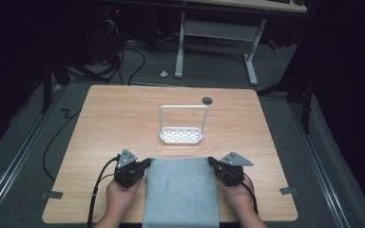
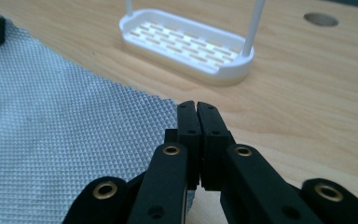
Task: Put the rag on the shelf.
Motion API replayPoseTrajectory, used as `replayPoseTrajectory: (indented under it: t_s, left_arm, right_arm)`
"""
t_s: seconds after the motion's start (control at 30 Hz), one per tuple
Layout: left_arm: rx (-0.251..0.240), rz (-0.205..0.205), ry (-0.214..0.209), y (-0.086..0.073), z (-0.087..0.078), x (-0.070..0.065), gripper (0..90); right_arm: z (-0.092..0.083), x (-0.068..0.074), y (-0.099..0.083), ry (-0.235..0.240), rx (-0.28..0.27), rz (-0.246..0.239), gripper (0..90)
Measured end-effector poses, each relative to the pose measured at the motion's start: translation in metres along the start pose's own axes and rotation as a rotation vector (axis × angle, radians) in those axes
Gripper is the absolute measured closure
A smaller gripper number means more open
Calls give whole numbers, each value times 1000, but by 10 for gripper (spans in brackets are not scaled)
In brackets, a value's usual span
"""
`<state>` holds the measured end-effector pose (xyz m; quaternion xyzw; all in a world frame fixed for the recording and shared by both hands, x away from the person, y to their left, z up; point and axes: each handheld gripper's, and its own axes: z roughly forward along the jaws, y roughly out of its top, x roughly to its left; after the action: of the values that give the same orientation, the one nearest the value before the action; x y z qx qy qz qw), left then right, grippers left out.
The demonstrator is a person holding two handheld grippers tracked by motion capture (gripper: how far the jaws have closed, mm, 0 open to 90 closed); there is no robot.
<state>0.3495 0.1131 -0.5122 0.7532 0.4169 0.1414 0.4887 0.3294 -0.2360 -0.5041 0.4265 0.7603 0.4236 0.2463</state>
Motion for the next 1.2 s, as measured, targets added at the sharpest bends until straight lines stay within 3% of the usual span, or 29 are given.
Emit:
replayPoseTrajectory:
  t_s: [0.33, 0.63, 0.8, 0.97, 1.2]
  left_arm:
    - [-76, 10, 6, 14, -12, -2, 897]
    - [-148, 46, -10, 25, -23, -5, 896]
    - [-171, 46, -11, 30, -28, -6, 897]
    - [-198, 71, 2, 40, -32, -10, 896]
    - [-239, 65, 12, 52, -36, -10, 896]
  right_arm:
    - [-12, 6, 11, -6, -90, -11, 899]
    - [-25, 12, 26, -21, -178, -27, 899]
    - [-28, 10, 32, -17, -205, -15, 898]
    - [-31, 5, 39, -8, -223, -5, 898]
    - [-38, 0, 53, -2, -261, -6, 898]
